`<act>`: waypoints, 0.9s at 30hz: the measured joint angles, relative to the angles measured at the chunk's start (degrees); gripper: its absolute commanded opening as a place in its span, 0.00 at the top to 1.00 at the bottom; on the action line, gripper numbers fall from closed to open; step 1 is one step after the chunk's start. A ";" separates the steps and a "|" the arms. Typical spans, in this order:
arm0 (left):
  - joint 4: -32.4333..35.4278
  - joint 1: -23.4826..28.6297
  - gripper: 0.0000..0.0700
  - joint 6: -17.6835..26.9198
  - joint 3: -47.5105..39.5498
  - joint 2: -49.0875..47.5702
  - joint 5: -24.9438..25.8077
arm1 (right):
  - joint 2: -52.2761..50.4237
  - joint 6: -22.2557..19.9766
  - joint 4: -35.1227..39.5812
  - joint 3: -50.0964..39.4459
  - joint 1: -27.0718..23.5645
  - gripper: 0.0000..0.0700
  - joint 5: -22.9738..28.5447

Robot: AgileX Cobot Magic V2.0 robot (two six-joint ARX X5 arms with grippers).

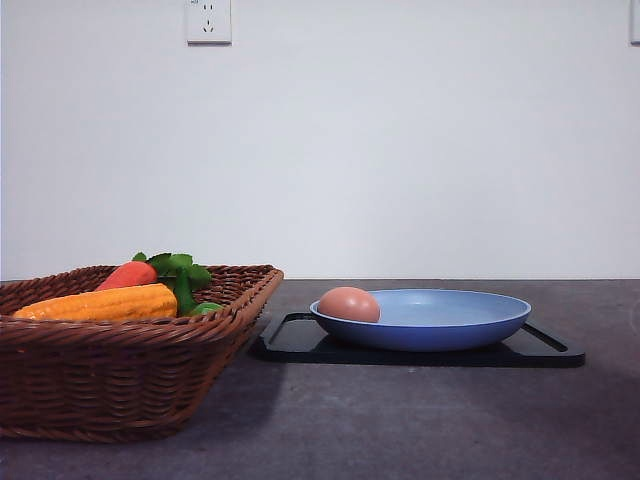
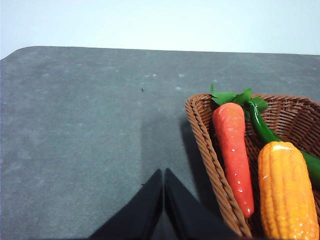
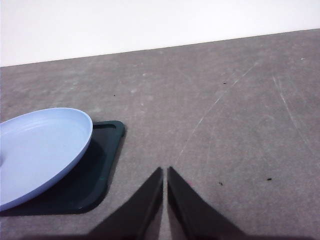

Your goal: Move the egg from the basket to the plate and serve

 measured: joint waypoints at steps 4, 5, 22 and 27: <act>0.00 0.00 1.00 0.00 0.00 0.00 0.00 | 0.00 0.00 0.00 0.00 0.00 1.00 0.00; 0.00 0.00 1.00 0.00 0.00 0.00 0.00 | 0.00 0.00 0.00 0.00 0.00 1.00 0.00; 0.00 0.00 1.00 0.02 0.00 0.00 0.00 | 0.00 0.08 0.00 0.00 0.00 1.00 0.00; 0.00 0.00 1.00 0.00 0.00 0.00 0.00 | 0.00 0.07 0.00 0.00 -0.02 1.00 0.00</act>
